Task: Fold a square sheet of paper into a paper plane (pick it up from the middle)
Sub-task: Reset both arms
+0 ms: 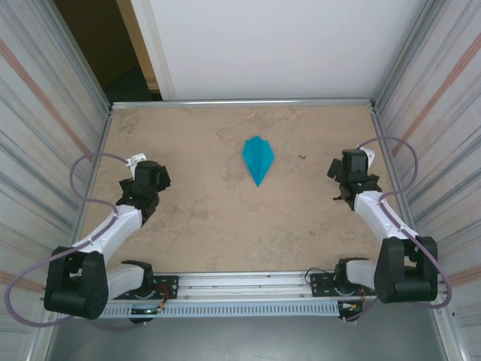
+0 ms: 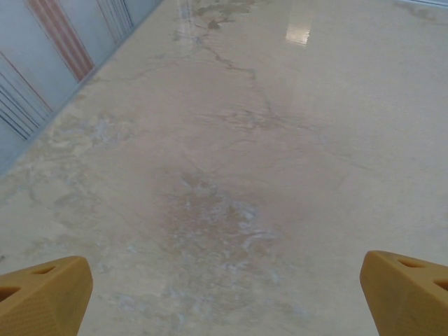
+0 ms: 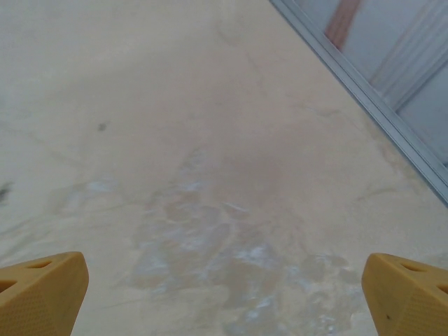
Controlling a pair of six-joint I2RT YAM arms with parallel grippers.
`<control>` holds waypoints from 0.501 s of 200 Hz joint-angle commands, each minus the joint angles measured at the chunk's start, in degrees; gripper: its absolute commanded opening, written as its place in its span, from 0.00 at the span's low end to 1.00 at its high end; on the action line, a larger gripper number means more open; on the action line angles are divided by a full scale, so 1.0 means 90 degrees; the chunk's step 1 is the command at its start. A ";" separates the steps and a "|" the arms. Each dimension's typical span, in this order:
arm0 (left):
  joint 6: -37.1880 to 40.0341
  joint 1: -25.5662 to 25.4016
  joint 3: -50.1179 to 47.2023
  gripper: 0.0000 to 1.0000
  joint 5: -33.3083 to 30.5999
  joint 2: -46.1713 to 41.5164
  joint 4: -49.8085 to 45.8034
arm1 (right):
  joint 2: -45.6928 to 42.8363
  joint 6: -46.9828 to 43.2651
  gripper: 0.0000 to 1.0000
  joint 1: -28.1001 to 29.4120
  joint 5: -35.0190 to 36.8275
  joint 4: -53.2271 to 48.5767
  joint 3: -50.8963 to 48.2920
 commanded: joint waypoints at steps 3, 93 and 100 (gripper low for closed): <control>0.1031 0.0240 -0.0313 0.99 0.0055 0.0189 0.1632 | 0.0116 -0.0587 0.99 -0.0145 0.0077 0.1933 -0.0744; 0.1925 0.1280 -0.1374 0.99 0.3251 0.1105 0.4584 | 0.0950 -0.1623 0.99 -0.0243 -0.1798 0.5138 -0.1800; 0.1935 0.1310 -0.1353 0.99 0.3341 0.1235 0.4699 | 0.1108 -0.1640 0.99 -0.0254 -0.1894 0.5368 -0.1823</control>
